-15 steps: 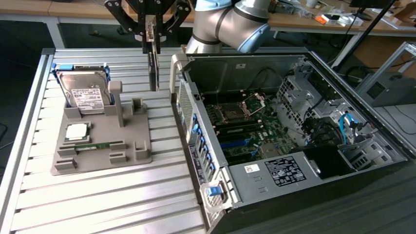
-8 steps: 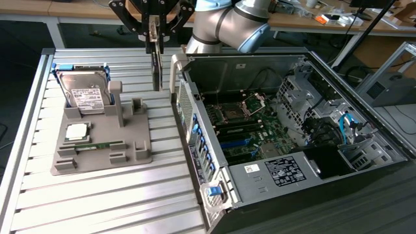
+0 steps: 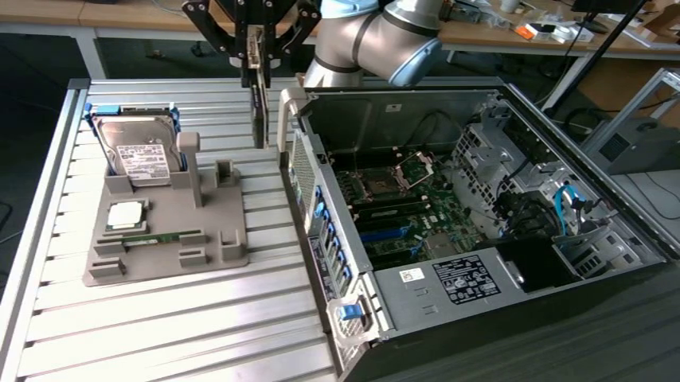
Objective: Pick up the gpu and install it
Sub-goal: 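Pick up the gpu and move the gpu toward the slot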
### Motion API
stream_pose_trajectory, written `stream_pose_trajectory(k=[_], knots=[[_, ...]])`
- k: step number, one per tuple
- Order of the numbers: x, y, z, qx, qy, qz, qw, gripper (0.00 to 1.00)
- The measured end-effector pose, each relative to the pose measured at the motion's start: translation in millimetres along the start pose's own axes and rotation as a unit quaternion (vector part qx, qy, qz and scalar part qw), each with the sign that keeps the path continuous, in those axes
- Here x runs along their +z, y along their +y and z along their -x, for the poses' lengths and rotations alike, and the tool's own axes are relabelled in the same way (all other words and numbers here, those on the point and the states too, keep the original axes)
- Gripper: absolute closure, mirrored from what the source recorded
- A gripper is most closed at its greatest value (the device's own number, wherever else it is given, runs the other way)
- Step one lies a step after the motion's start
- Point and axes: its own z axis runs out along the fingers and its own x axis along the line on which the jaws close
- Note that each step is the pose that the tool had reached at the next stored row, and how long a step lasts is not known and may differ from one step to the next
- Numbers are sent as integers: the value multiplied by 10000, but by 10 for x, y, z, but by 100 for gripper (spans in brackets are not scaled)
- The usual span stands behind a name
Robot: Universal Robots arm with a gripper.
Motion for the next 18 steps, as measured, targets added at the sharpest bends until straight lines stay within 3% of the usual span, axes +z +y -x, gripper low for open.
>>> stream_pose_trajectory(k=[18], knots=[[2,6,81,0,0,-4,10000,73]])
